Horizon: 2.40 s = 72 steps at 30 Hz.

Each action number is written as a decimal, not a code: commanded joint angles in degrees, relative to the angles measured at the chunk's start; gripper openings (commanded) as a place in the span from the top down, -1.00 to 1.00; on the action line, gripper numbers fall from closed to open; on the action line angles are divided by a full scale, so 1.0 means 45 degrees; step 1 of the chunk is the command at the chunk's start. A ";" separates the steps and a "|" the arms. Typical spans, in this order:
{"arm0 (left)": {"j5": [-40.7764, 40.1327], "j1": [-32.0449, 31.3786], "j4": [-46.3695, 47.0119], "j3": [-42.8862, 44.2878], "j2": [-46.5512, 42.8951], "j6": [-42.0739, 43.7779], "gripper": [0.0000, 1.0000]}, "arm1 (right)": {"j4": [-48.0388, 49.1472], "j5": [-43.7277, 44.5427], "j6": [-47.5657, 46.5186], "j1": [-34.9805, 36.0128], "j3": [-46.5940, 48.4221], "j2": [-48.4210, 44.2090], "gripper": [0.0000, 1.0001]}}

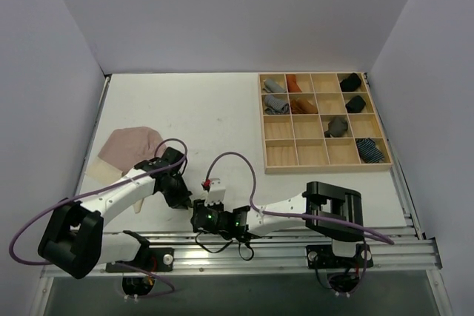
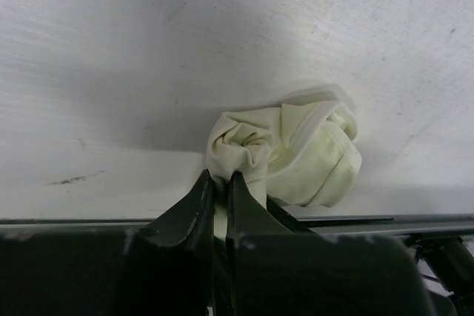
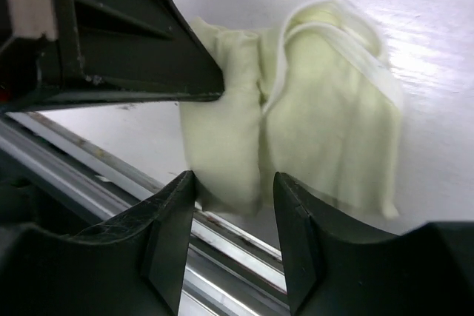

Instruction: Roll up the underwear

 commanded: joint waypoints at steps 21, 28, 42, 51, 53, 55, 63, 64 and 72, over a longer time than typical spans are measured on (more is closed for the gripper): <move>-0.2085 -0.0865 -0.2378 0.2263 0.2519 -0.0761 0.95 | -0.5596 0.2264 -0.5233 0.1118 0.4954 0.1519 0.13; -0.2104 -0.0885 -0.2475 0.2263 0.2656 -0.0839 0.95 | -0.7039 0.3161 -0.5313 0.1099 0.6652 0.3082 0.11; -0.1792 0.0753 -0.3803 0.2848 0.1802 -0.0762 0.67 | -0.6148 0.2071 -0.2739 0.1020 0.3281 0.2461 0.92; -0.0976 0.2318 -0.2909 0.2383 -0.0661 0.0293 -0.05 | 0.1430 -0.1092 -0.0470 -0.0170 -0.3185 0.0467 0.95; -0.0193 0.2318 -0.1952 0.1778 -0.0955 0.0235 -0.05 | 0.3201 -0.1368 -0.0137 -0.0365 -0.3928 0.0428 0.94; 0.0625 0.2299 -0.0823 0.0840 -0.1424 0.0255 -0.05 | 0.4048 -0.1525 0.0000 -0.0386 -0.4711 0.0486 0.94; 0.2133 0.2006 0.1390 -0.0666 -0.1855 0.0606 -0.06 | 0.5751 -0.2052 0.0566 -0.0523 -0.5455 0.1131 0.92; 0.2231 0.1928 0.1797 -0.0879 -0.1894 0.0606 -0.06 | 0.5752 -0.2091 0.0586 -0.0619 -0.5494 0.1131 0.92; 0.2974 0.1713 0.3207 -0.1740 -0.2149 0.0626 -0.06 | 0.6395 -0.2462 0.0840 -0.1011 -0.5845 0.1307 0.92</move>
